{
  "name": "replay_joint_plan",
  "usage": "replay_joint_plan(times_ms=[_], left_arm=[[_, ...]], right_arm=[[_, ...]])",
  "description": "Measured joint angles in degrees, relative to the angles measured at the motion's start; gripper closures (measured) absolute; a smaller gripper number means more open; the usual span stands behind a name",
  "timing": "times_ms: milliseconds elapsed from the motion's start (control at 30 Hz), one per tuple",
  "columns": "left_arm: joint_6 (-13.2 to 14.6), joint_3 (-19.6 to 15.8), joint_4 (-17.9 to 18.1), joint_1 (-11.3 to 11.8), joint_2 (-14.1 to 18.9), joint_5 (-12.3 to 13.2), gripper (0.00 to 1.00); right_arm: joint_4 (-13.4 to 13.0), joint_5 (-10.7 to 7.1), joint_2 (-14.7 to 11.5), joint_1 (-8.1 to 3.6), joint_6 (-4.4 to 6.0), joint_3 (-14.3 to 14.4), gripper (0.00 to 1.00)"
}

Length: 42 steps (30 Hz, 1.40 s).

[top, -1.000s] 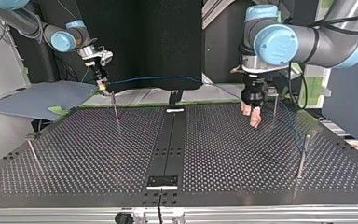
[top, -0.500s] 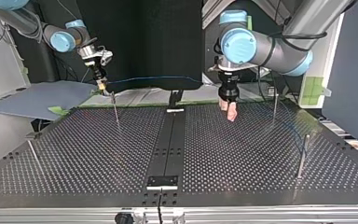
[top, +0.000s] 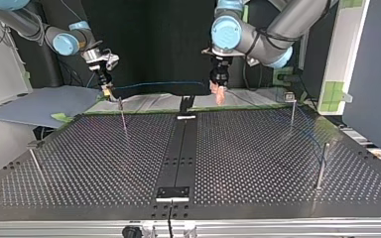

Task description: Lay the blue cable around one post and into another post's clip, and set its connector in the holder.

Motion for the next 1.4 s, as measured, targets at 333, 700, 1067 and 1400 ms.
replay_joint_plan(times_ms=[333,700,1067,1400], left_arm=[[-2.67,-4.42,6.39,-6.37,-4.63,0.86,0.00],[-4.24,-1.03,12.31,-12.31,-8.30,3.04,0.00],[-5.32,4.72,18.08,-18.08,-14.05,5.28,0.00],[-5.33,6.62,24.02,-23.99,-19.96,6.99,0.00]], right_arm=[[0.44,0.00,0.04,0.11,-0.22,0.06,1.00],[1.80,0.29,0.05,0.26,-2.11,0.04,1.00],[2.08,0.58,-0.01,0.03,-2.75,0.01,1.00],[2.12,0.78,-0.02,0.03,-2.89,0.03,1.00]])
